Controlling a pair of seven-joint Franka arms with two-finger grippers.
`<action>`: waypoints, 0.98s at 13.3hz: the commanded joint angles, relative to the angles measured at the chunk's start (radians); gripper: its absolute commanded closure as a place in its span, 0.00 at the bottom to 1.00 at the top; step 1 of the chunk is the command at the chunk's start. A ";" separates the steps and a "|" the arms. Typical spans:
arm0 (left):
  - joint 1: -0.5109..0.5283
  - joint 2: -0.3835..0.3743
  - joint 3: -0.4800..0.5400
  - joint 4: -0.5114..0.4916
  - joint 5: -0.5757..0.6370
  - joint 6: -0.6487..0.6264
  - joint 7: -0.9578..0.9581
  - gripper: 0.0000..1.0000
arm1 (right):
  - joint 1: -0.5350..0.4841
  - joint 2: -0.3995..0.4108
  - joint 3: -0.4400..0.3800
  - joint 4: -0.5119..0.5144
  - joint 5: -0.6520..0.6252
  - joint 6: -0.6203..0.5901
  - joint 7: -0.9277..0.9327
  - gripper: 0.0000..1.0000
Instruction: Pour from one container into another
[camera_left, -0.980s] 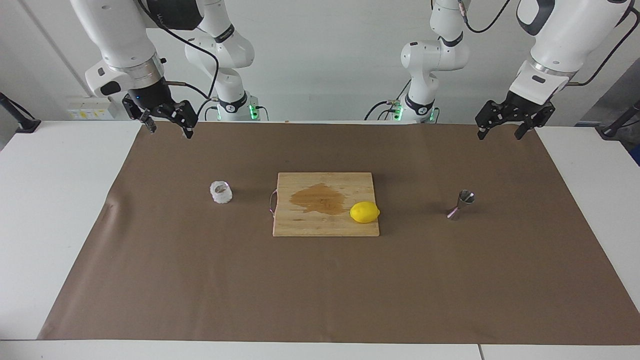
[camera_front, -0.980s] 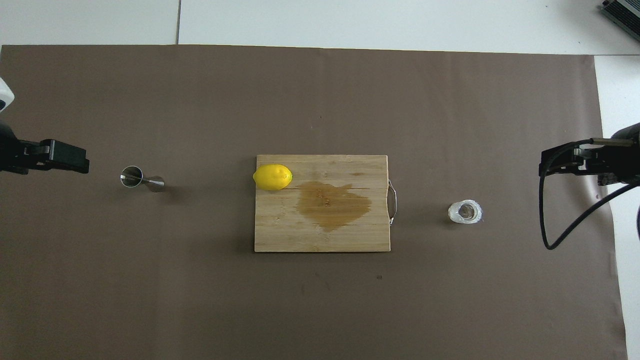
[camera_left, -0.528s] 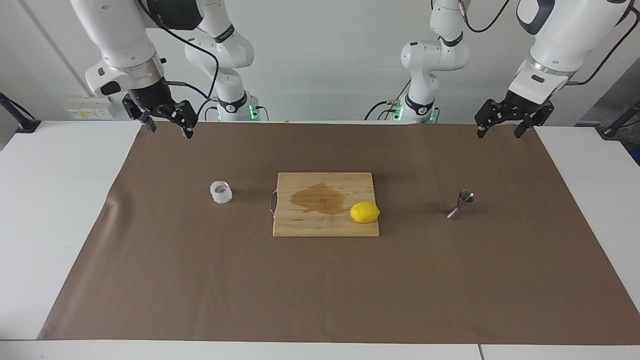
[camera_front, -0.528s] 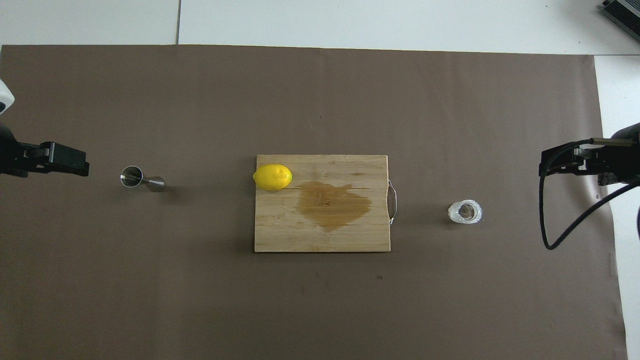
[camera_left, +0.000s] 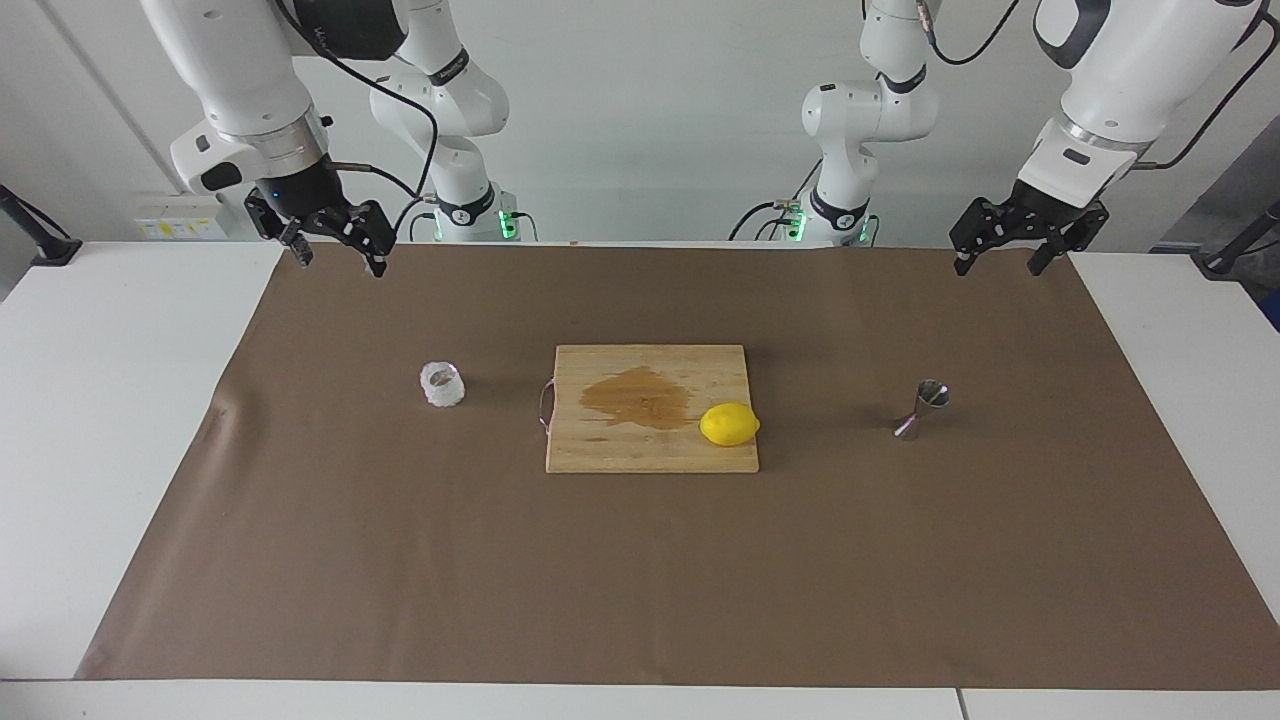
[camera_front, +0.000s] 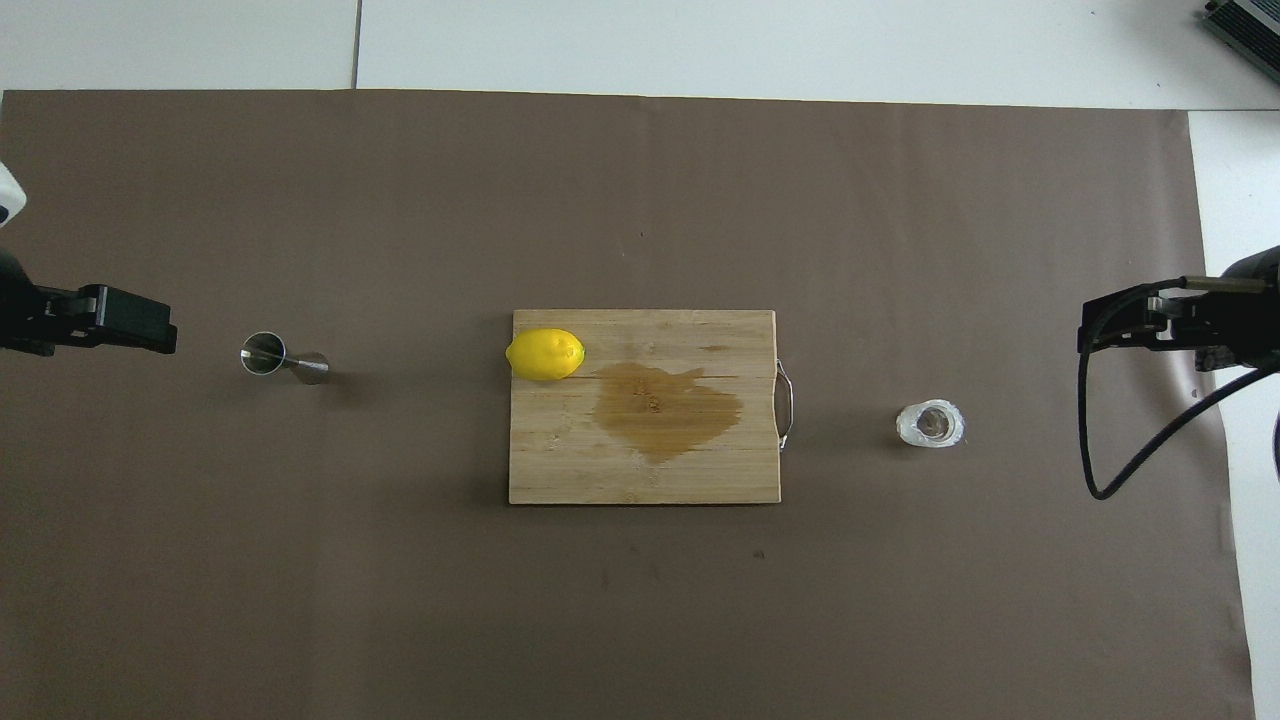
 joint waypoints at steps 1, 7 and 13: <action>0.002 -0.021 0.003 -0.019 -0.008 0.000 0.015 0.00 | -0.008 0.001 0.006 0.004 -0.005 -0.015 0.015 0.00; 0.022 -0.025 0.005 -0.021 -0.008 -0.002 0.016 0.00 | -0.008 0.001 0.006 0.004 -0.005 -0.015 0.015 0.00; 0.090 -0.038 0.005 -0.069 -0.185 0.026 -0.094 0.00 | -0.008 0.001 0.006 0.004 -0.005 -0.015 0.015 0.00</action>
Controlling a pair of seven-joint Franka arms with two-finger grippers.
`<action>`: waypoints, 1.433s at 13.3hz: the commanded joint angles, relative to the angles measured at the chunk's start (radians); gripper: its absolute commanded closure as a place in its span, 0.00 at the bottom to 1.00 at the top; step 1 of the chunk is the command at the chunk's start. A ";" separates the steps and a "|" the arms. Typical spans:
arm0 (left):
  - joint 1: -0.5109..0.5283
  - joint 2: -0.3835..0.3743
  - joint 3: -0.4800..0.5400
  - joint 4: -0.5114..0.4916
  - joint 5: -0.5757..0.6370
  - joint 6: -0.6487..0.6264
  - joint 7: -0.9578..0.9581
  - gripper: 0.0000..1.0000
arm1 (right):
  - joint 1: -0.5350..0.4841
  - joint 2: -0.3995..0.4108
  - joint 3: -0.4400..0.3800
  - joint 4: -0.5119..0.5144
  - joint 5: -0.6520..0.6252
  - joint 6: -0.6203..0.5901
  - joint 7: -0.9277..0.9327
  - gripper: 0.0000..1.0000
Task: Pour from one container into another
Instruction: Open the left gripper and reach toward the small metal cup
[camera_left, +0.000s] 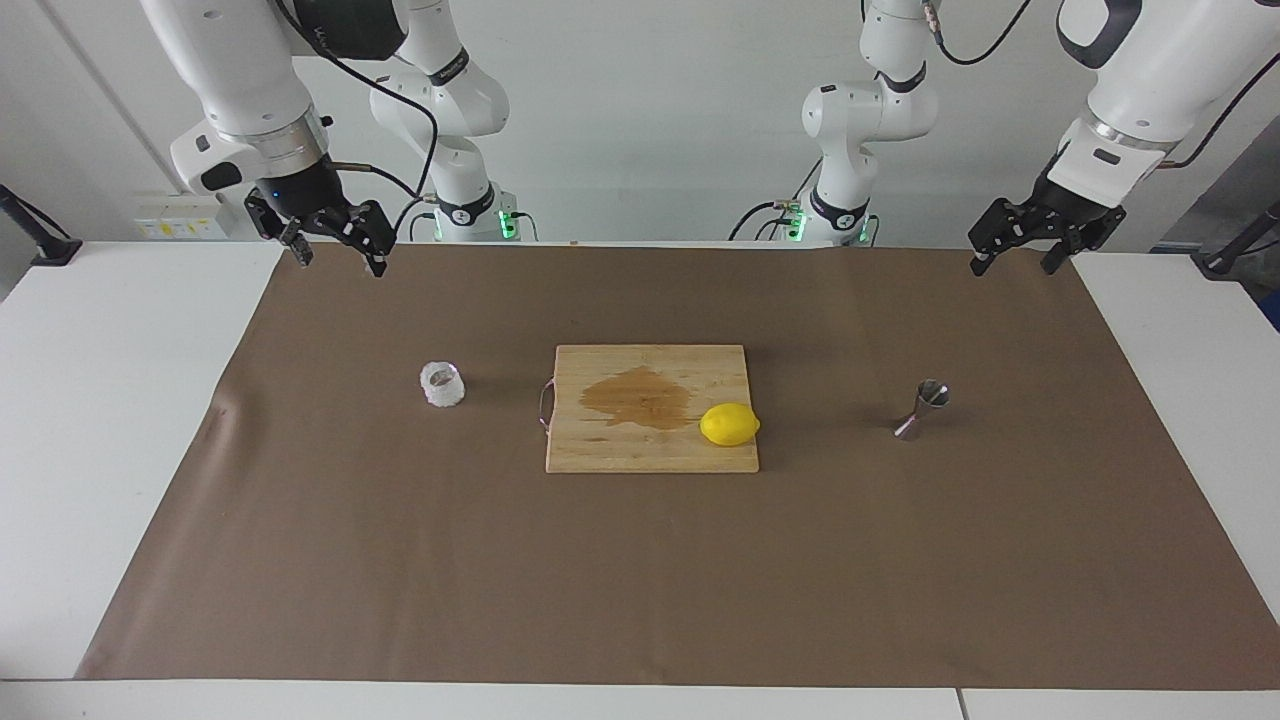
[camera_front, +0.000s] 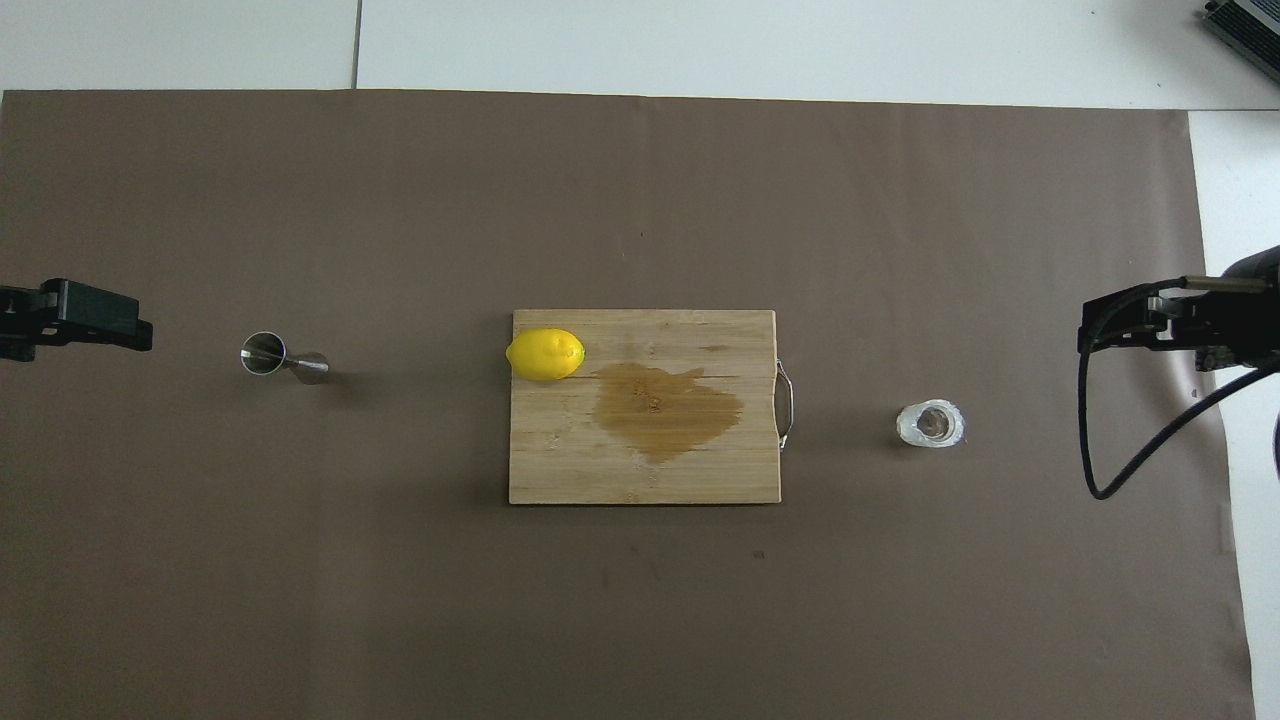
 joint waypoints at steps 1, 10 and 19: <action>0.045 -0.035 -0.004 -0.074 -0.147 0.017 -0.130 0.00 | -0.008 0.001 0.006 0.004 -0.005 -0.015 0.015 0.00; 0.175 0.110 -0.004 -0.129 -0.407 -0.057 -0.720 0.00 | -0.008 0.001 0.006 0.004 -0.005 -0.015 0.015 0.00; 0.344 0.343 -0.027 -0.179 -0.624 -0.204 -0.844 0.00 | -0.008 0.001 0.006 0.004 -0.005 -0.015 0.015 0.00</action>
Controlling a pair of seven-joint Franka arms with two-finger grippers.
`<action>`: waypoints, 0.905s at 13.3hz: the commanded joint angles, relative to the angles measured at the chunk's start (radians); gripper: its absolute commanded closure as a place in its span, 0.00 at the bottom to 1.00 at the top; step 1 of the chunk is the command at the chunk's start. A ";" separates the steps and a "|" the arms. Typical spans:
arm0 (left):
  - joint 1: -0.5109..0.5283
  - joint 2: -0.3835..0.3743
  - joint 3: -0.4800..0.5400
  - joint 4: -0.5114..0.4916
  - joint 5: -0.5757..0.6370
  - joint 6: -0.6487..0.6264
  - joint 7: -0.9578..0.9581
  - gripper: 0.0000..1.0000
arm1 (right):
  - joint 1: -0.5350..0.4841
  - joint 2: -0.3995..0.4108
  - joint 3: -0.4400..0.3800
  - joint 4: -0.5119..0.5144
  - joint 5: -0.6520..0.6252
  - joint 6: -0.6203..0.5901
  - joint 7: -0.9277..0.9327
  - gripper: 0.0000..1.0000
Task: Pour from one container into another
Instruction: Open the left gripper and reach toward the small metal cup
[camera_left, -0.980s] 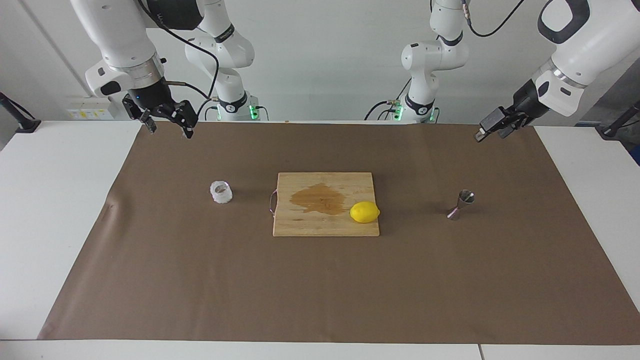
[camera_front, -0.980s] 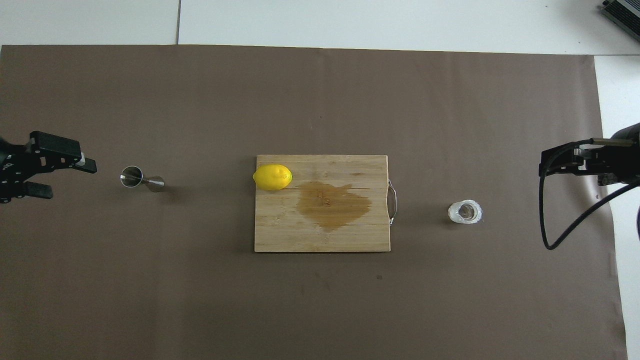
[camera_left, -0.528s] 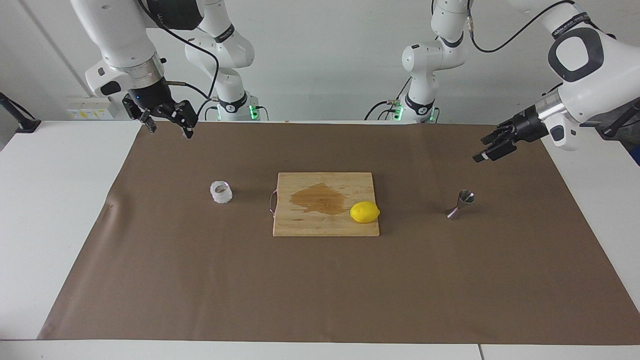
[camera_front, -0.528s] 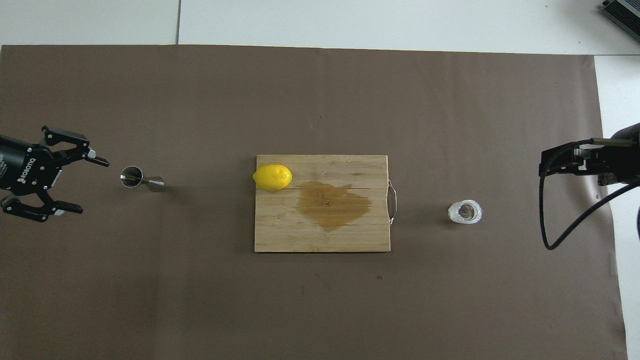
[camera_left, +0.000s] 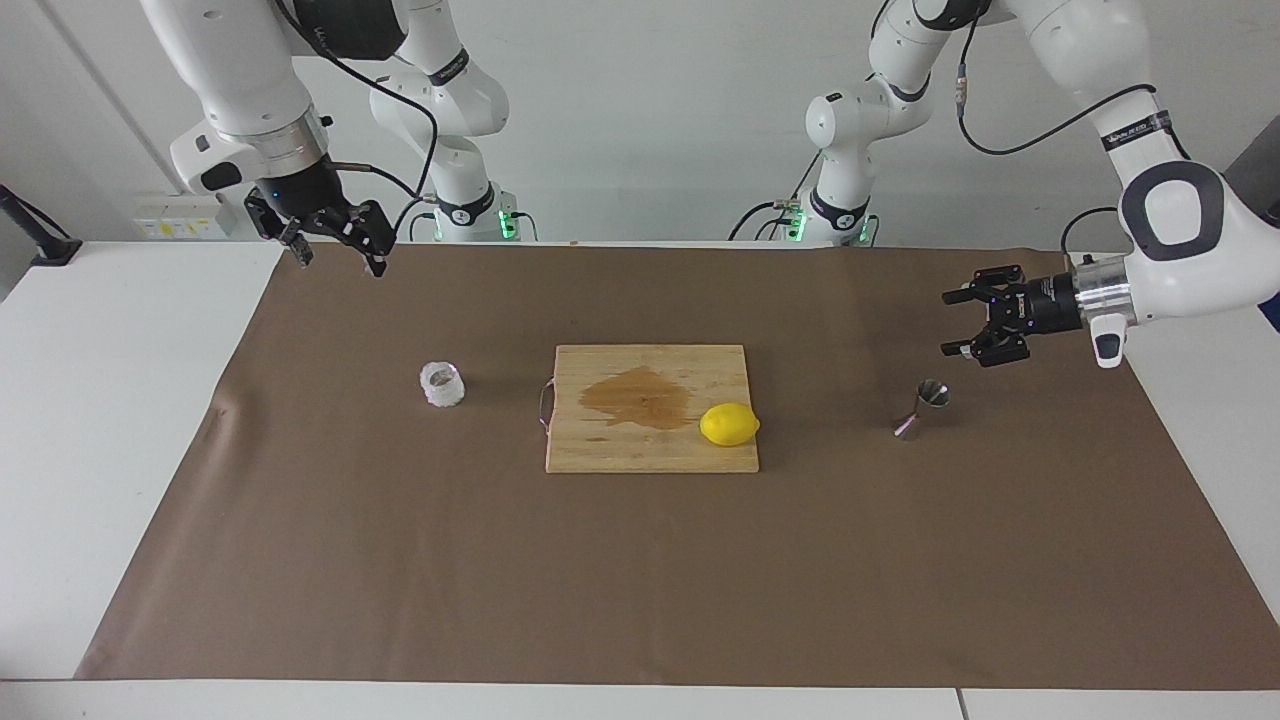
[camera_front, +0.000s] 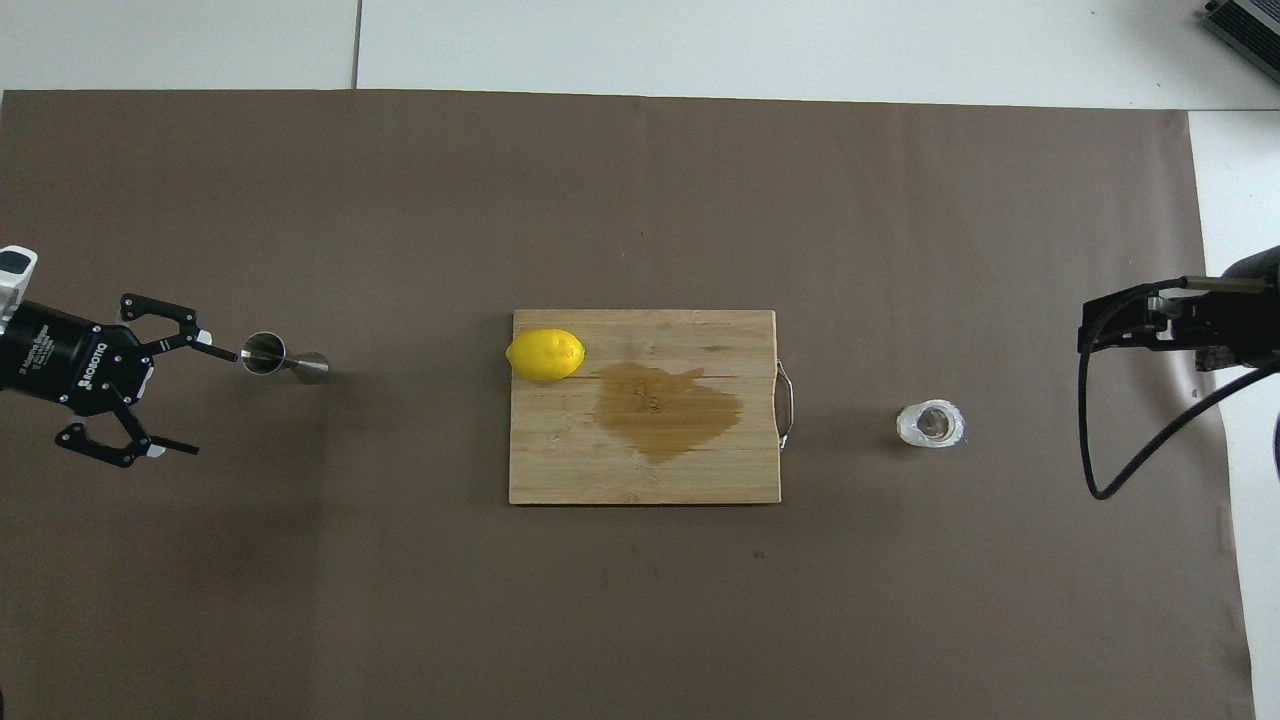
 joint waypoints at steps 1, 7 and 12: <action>0.080 0.079 -0.051 0.011 -0.061 -0.054 -0.016 0.00 | -0.008 0.001 0.006 0.004 -0.005 -0.015 0.015 0.00; 0.294 0.168 -0.255 0.034 -0.187 0.058 -0.016 0.00 | -0.008 0.001 0.006 0.004 -0.005 -0.015 0.015 0.00; 0.309 0.194 -0.267 0.042 -0.316 0.182 -0.025 0.00 | -0.008 0.001 0.006 0.004 -0.005 -0.015 0.015 0.00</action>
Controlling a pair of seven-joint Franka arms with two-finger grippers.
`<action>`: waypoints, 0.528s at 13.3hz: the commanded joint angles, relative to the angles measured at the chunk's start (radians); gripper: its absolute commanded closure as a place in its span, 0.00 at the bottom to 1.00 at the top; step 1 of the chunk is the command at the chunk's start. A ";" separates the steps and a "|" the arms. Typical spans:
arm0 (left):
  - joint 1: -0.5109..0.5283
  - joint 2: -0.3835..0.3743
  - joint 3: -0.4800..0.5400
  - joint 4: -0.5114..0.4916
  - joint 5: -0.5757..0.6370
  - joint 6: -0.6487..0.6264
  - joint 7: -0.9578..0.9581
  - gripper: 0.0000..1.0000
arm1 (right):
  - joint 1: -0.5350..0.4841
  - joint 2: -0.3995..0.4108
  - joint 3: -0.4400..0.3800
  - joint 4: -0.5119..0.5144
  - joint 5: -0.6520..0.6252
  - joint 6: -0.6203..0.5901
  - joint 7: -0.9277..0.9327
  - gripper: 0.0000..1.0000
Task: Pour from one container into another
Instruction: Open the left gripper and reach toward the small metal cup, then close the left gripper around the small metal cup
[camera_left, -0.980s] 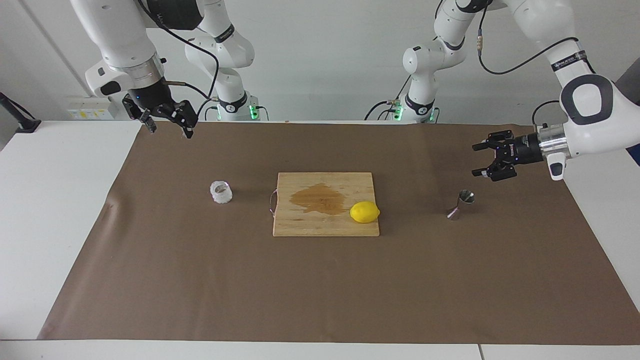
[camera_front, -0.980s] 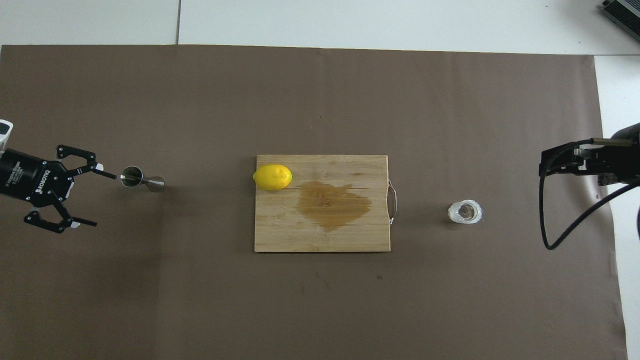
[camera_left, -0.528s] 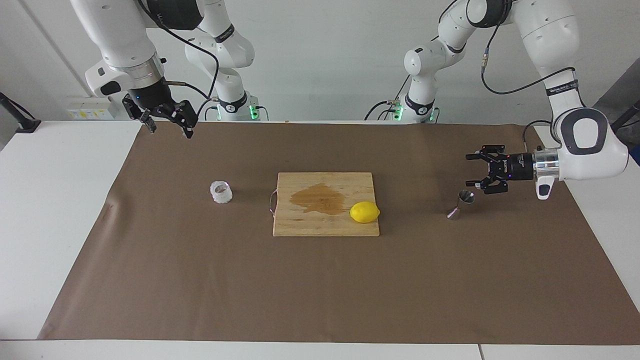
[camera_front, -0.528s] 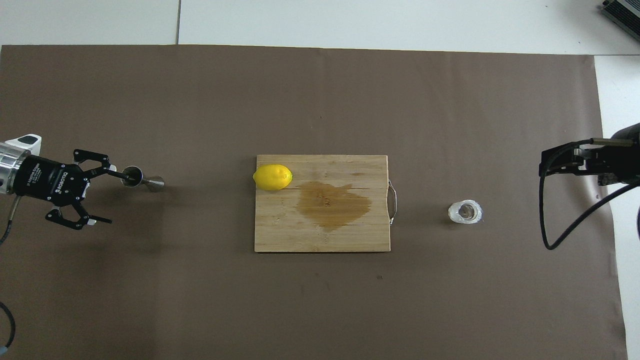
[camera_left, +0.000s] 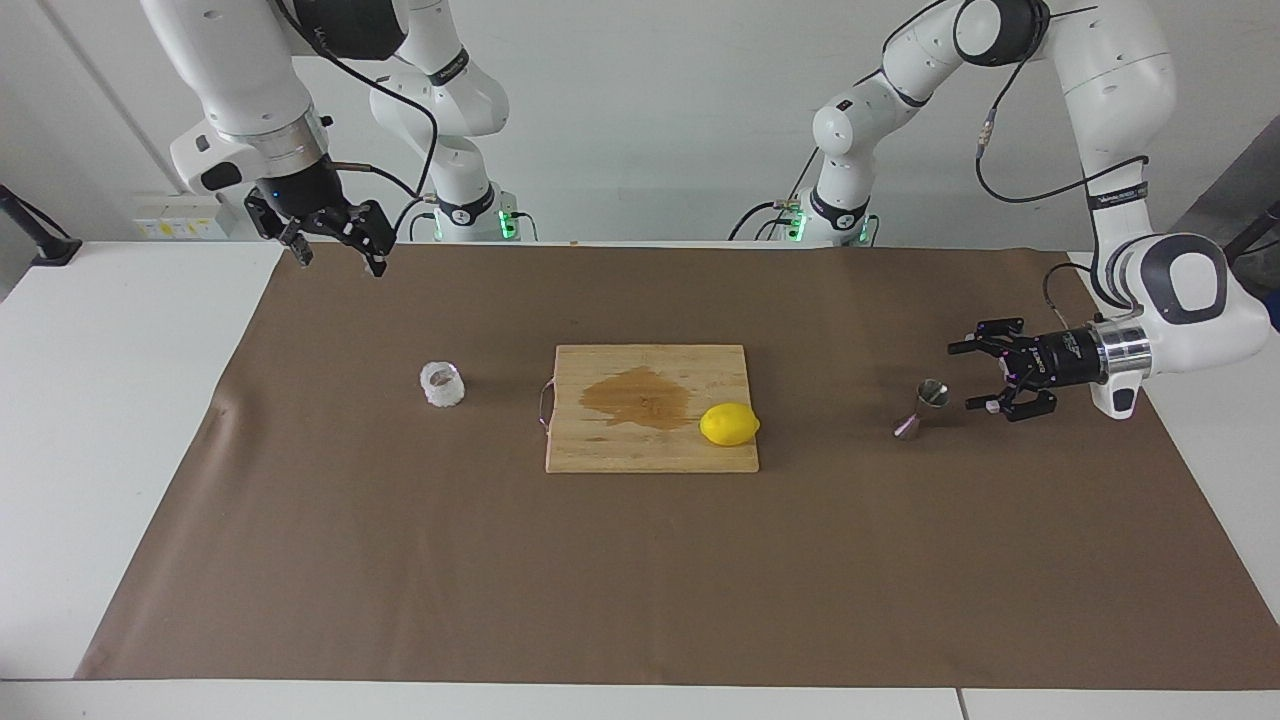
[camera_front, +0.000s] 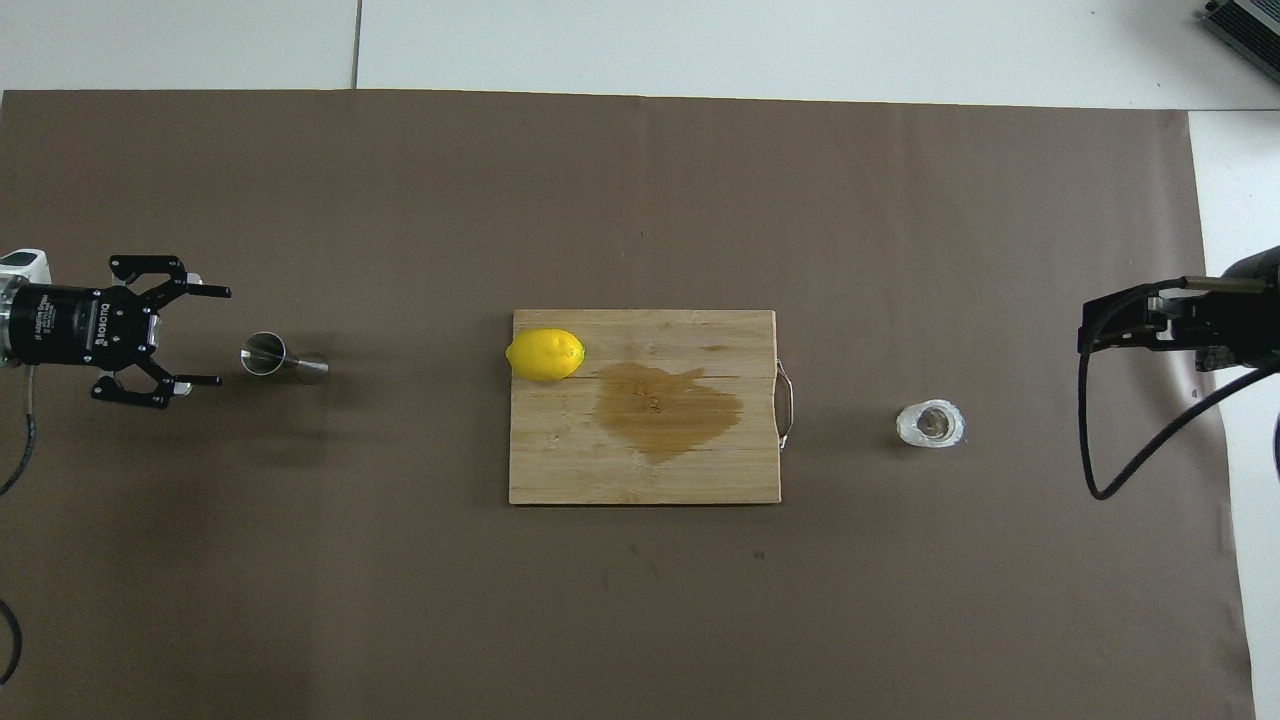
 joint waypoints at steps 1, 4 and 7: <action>0.011 0.035 -0.018 0.015 -0.071 0.035 -0.021 0.00 | -0.008 0.001 0.006 0.004 -0.005 -0.015 0.015 0.00; 0.027 0.086 -0.029 0.030 -0.085 0.029 -0.012 0.00 | -0.008 0.001 0.006 0.004 -0.005 -0.015 0.015 0.00; 0.045 0.107 -0.030 0.004 -0.092 0.021 -0.010 0.00 | -0.008 0.001 0.006 0.004 -0.005 -0.015 0.015 0.00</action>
